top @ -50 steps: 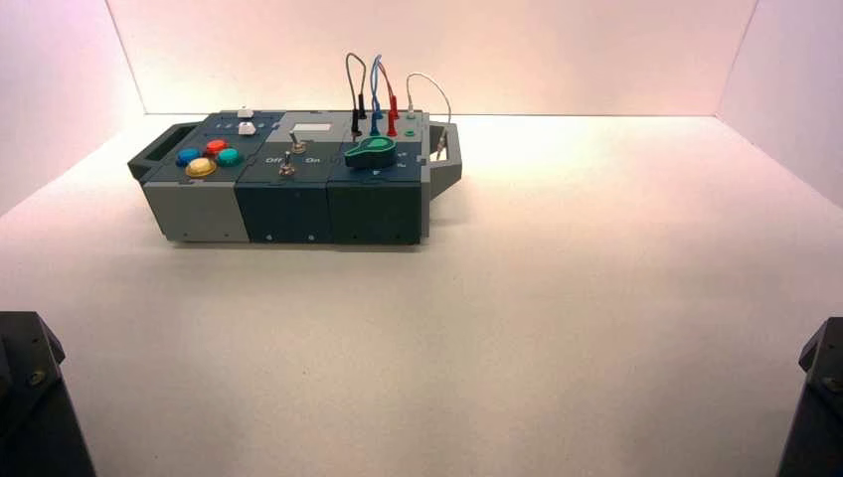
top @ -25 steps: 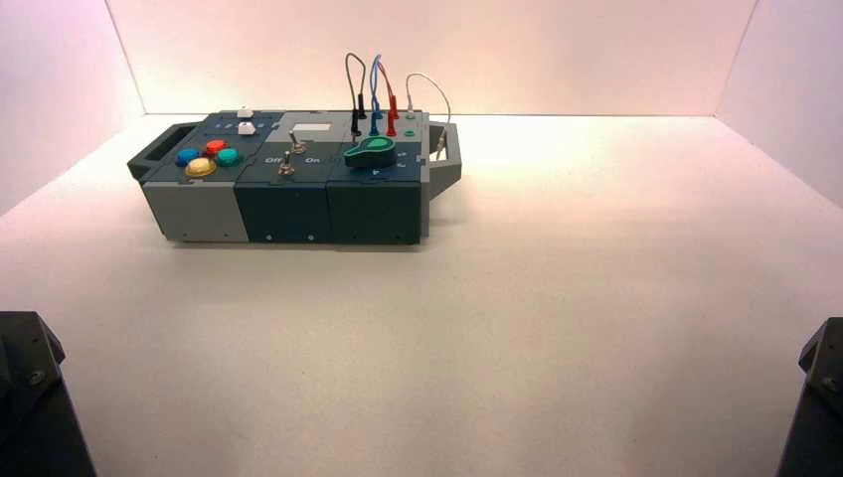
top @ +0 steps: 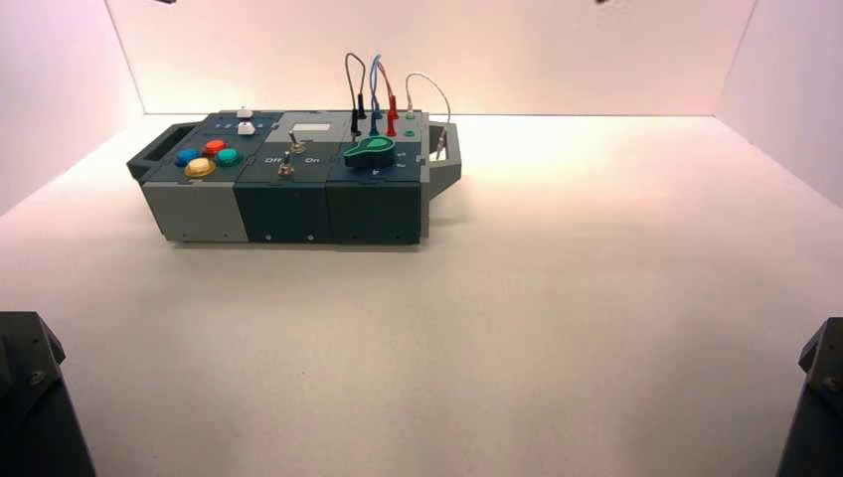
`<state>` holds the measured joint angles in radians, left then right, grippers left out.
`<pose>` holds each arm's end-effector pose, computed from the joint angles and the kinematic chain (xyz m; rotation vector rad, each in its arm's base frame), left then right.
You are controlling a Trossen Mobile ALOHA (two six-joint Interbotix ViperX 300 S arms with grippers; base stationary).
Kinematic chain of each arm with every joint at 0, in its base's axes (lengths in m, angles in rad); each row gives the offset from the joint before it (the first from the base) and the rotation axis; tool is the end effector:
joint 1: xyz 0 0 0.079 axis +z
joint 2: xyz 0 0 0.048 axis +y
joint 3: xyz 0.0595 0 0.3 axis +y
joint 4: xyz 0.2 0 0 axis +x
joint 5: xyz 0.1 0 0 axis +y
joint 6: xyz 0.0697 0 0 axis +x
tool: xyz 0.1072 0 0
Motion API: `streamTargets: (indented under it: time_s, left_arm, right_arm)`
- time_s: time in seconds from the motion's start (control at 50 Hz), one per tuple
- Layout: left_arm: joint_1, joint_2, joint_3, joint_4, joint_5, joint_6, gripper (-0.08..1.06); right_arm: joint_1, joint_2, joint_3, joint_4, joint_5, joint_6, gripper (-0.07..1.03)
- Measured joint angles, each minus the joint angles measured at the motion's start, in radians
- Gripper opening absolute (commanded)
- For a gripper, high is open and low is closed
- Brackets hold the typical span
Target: Insert the white wire.
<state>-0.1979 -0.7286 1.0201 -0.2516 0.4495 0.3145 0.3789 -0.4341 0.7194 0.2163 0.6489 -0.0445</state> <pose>0.2543 -0.0705 0.1871 0.1152 0.7176 -0.3242 0.2902 0.1403 0.1999 0.0013 0.9530 0.4112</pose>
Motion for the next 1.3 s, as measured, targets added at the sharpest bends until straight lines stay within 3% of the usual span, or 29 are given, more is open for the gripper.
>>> streamTargets:
  time_s: [0.1, 0.28, 0.44, 0.78, 1.12, 1.3]
  left_arm:
    - [-0.015, -0.005, -0.002, 0.000, 0.029, 0.000, -0.03]
    - [-0.051, -0.011, -0.002, 0.000, 0.067, 0.017, -0.03]
    - [-0.069, -0.017, -0.002, 0.000, 0.077, 0.017, -0.03]
    - [-0.091, -0.017, -0.002, -0.002, 0.084, 0.017, -0.03]
    - [-0.104, -0.006, -0.002, -0.002, 0.084, 0.015, -0.03]
    - [-0.106, 0.000, -0.003, -0.002, 0.058, 0.017, -0.03]
  right_arm:
    - [0.058, 0.069, -0.028, 0.000, 0.000, -0.020, 0.60]
    - [0.097, 0.192, -0.091, -0.005, 0.015, -0.066, 0.60]
    - [0.121, 0.278, -0.150, -0.029, 0.040, -0.081, 0.60]
    - [0.173, 0.433, -0.250, -0.141, 0.061, -0.086, 0.60]
    - [0.176, 0.518, -0.311, -0.175, 0.067, -0.086, 0.60]
    - [0.178, 0.586, -0.367, -0.222, 0.064, -0.086, 0.60]
